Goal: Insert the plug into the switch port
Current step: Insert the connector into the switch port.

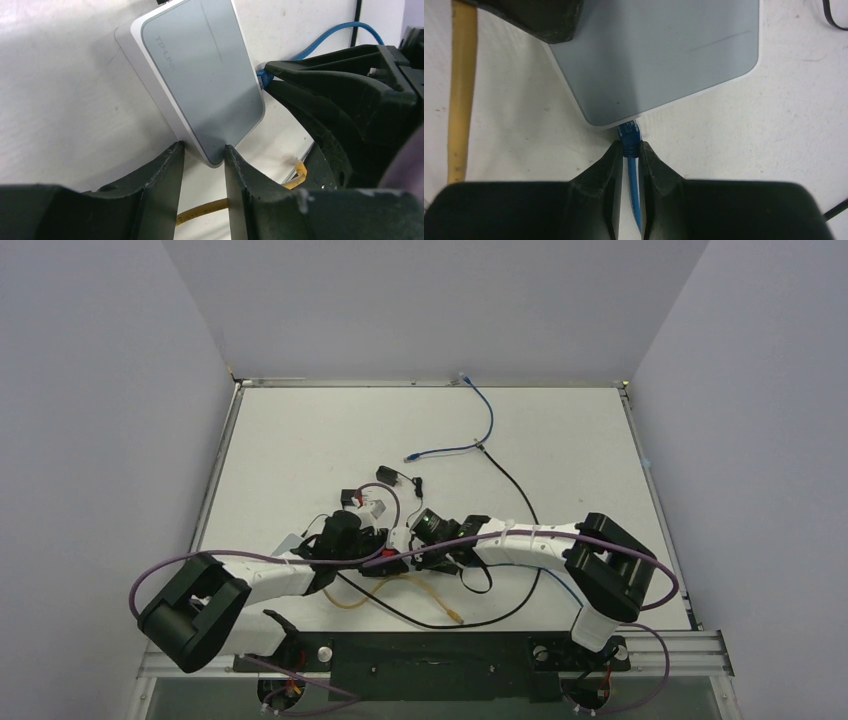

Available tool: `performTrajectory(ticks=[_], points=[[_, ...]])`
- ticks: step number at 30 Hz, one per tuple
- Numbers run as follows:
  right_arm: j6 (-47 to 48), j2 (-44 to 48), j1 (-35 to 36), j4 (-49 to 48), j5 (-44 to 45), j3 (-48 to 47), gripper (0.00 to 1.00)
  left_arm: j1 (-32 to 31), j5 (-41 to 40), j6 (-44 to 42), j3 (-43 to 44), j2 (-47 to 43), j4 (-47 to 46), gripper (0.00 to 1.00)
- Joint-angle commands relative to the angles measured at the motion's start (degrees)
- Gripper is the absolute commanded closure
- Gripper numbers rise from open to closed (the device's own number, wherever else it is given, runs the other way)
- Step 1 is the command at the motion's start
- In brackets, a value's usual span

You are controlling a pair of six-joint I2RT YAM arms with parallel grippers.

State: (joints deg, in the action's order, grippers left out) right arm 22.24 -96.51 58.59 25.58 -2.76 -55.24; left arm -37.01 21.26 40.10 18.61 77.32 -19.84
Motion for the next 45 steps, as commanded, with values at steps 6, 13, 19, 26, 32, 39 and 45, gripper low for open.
performTrajectory(ticks=[6, 13, 19, 26, 32, 39, 45], points=[[2.83, -0.1, 3.23, -8.27, -7.1, 1.24, 1.0, -0.13, 1.58, -2.53, 0.02, -7.36, 9.43, 0.63], [4.72, -0.04, 4.43, -10.47, -9.54, 1.6, 1.0, 0.37, 2.52, -2.96, -0.33, -3.56, 6.77, 0.63], [6.89, 0.66, 4.86, -11.89, -11.37, 1.91, 1.0, 0.37, 3.17, -2.85, -0.42, -2.18, 5.1, 0.66], [8.78, 1.74, 4.96, -13.55, -13.44, 0.69, 1.0, 0.41, 4.99, -3.04, -1.03, -0.25, 3.49, 0.69], [10.1, 1.0, 4.96, -13.17, -16.45, -2.77, 1.0, 0.41, 6.38, -2.94, -1.2, 0.04, 2.62, 0.7], [10.78, 0.52, 5.05, -13.16, -19.56, -6.32, 1.0, 0.37, 7.01, -2.93, -1.45, 0.06, 2.2, 0.71], [10.34, -0.7, 5.05, -13.81, -21.26, -8.69, 1.0, 0.41, 8.25, -1.57, -2.36, 0.44, -0.13, 0.73]])
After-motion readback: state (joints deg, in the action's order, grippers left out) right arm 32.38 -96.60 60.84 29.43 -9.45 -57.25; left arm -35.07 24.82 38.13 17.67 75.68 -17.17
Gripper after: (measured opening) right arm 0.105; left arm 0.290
